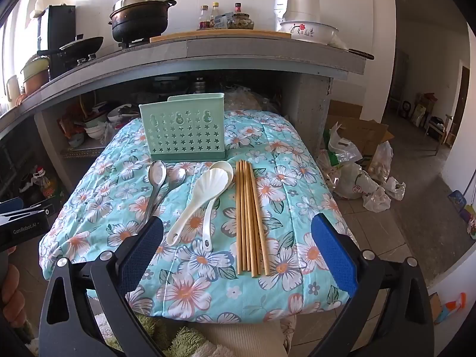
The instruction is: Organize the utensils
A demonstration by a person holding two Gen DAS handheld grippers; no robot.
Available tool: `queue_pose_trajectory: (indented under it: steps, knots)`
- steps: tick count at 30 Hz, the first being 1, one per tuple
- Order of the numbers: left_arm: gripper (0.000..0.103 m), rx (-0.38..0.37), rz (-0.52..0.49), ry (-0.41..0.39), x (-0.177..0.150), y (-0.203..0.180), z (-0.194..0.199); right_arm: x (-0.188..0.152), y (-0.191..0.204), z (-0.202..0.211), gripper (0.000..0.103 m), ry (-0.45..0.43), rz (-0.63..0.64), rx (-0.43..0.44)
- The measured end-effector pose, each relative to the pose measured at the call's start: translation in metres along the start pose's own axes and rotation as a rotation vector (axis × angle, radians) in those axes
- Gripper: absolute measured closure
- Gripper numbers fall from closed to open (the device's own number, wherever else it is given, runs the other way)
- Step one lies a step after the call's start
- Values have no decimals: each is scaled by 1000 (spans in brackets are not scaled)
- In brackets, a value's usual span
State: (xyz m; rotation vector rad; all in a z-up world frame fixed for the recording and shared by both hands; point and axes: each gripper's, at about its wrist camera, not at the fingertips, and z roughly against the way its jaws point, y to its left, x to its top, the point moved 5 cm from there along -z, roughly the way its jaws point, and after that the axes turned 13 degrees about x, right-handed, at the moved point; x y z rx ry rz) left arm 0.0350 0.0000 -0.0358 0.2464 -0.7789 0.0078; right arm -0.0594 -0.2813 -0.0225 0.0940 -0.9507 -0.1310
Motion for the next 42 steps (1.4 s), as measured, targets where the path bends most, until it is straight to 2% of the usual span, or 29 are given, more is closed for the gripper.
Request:
queue_pose_trajectory:
  steps: [42]
  knots:
    - [8,-3,1,5,0,0,0,2,-1,1,6,-4,0,0]
